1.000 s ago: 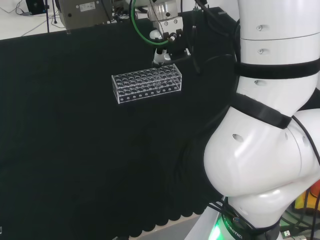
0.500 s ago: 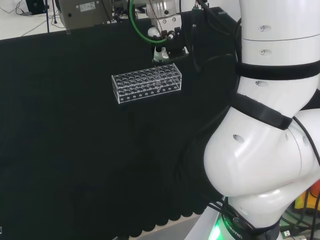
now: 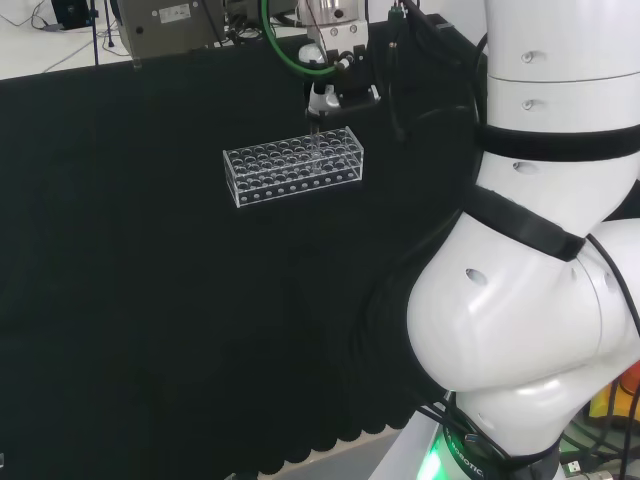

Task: Pick up the test tube.

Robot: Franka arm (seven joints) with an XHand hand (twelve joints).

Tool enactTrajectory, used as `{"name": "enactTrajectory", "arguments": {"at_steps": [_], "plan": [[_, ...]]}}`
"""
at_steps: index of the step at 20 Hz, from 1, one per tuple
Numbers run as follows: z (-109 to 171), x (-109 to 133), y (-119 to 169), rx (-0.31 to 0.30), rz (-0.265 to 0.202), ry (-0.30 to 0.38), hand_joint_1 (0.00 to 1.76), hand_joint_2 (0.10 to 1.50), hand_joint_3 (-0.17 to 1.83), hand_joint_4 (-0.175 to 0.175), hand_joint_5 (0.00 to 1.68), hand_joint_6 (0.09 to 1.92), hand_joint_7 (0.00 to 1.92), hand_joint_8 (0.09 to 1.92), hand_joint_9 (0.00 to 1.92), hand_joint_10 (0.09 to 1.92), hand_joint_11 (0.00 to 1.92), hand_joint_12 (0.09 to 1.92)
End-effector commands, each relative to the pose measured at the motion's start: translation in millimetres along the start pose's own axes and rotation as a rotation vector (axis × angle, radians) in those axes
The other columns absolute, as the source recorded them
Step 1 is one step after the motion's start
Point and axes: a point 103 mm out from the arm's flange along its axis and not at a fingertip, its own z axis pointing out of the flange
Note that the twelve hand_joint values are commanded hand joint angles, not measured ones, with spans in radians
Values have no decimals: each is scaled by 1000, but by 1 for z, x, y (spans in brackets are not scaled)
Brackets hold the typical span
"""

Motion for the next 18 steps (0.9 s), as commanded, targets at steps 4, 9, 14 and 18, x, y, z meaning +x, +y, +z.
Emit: {"name": "enactTrajectory", "arguments": {"at_steps": [4, 9, 14, 18], "plan": [[-23, -4, -5, 2, -7, 16, 1421, 1038, -175, -175, 1307, 345, 1367, 737, 1446, 87, 692, 1215], [-42, -8, -14, -3, -9, 26, 1421, 1037, -175, -175, 1310, 340, 1369, 733, 1448, 87, 693, 1214], [-59, -9, -20, -10, -26, 13, 1422, 1036, -175, -175, 1313, 334, 1371, 730, 1449, 87, 693, 1214], [-74, -11, -26, -21, -29, 28, 1422, 1036, -175, -175, 1316, 330, 1372, 729, 1449, 87, 694, 1213]]}}
